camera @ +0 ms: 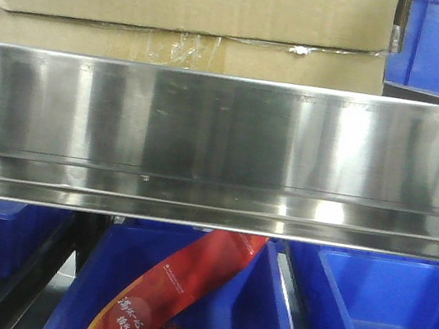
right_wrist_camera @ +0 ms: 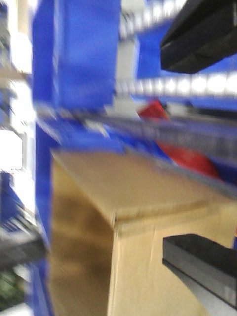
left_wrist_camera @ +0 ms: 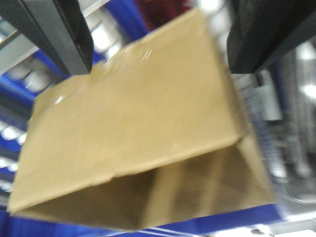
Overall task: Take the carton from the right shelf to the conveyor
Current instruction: 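Close both grippers on the carton's side walls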
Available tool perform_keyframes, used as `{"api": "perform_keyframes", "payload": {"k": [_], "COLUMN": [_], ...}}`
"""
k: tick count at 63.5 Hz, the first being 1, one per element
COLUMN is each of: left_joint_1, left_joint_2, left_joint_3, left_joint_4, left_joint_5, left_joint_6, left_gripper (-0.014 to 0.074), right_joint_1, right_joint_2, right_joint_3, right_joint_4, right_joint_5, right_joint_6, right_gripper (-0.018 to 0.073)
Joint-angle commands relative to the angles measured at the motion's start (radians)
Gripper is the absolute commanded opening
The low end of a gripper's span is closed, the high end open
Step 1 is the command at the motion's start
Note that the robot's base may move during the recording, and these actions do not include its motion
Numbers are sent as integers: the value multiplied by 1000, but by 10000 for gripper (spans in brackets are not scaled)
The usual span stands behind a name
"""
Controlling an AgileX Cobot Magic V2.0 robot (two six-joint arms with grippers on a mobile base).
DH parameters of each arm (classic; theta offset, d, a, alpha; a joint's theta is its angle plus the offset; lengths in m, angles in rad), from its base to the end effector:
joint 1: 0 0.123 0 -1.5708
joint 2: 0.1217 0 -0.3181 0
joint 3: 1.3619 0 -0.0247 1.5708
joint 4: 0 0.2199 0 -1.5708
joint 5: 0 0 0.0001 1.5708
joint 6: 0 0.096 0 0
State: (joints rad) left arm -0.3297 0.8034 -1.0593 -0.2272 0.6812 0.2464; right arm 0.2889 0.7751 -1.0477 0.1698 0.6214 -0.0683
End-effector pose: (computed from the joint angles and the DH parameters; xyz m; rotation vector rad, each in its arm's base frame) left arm 0.0877 -0.0444 0.4438 0.4719 1.8455 -0.3122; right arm 0.0846 0.0350 0.4479 -0.2700 1.8179 0.3426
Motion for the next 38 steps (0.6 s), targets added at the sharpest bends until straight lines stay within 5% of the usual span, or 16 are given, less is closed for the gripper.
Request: {"api": "perform_keyframes", "payload": {"k": [1,13,28,38], "left_joint_1": [-9,-9,-9,-9], "left_joint_2": [121,399,707,843], "left_joint_3": [-128,-470,-887,-1064], "left_joint_4": [-53,-30,253,427], "left_joint_5": [12,146,414,540], "left_joint_6": [6,-68,-341,-462], "left_gripper": [463,424,401,401], "right_joint_1": [34,43,43,43], "right_joint_2": [107,358,660,816], "right_joint_3": [-103,-450,-904,-1092], "right_joint_4": [1,-6,-76,-81], "right_joint_5": [41,236,532,600], "right_joint_6": [-12,-12,68,95], "right_gripper": [559,559,559,559]}}
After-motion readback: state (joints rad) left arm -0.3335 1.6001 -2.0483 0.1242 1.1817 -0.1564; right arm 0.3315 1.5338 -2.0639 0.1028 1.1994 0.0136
